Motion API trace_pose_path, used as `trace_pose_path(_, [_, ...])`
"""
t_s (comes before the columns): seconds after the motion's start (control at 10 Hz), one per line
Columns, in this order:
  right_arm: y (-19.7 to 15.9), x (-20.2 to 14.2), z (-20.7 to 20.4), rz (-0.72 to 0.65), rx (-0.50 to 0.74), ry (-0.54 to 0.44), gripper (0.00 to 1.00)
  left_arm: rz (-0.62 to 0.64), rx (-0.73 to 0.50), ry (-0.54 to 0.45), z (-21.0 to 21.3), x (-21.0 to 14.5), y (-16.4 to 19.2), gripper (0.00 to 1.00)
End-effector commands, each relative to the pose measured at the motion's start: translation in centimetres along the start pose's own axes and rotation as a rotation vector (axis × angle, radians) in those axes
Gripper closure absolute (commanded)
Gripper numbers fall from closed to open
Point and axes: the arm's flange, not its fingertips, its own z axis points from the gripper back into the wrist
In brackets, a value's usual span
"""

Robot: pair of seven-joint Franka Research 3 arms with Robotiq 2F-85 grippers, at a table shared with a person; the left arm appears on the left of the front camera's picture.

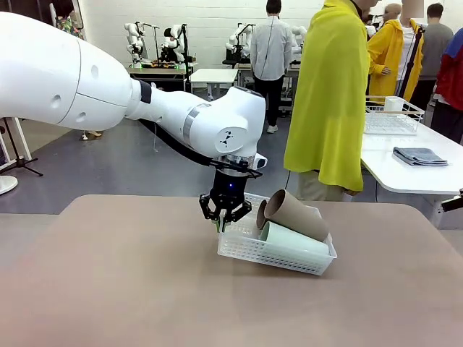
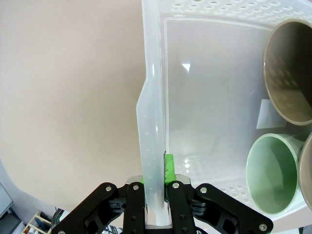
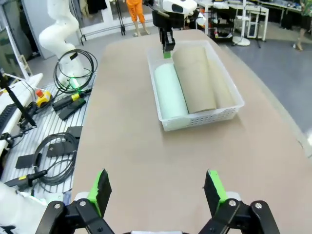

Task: Clean and organize the cups into the basket.
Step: Pick up the Reusable plastic cup from the right side of the table and stack it inside the Organizing basket in the center of the table, then move the Organizing basket back to the left side of the table.

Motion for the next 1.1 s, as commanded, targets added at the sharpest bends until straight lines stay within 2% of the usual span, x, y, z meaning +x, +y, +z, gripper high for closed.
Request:
trace_pose_path(0.0, [0.52, 1.75, -1.03, 0.041, 0.015, 0.004, 0.0, -0.004, -0.012, -0.004, -0.09, -0.3, 0.29, 1.0])
trace_pose_path(1.0, [0.52, 1.75, -1.03, 0.041, 0.015, 0.004, 0.0, -0.004, -0.012, -0.004, -0.09, -0.3, 0.29, 1.0])
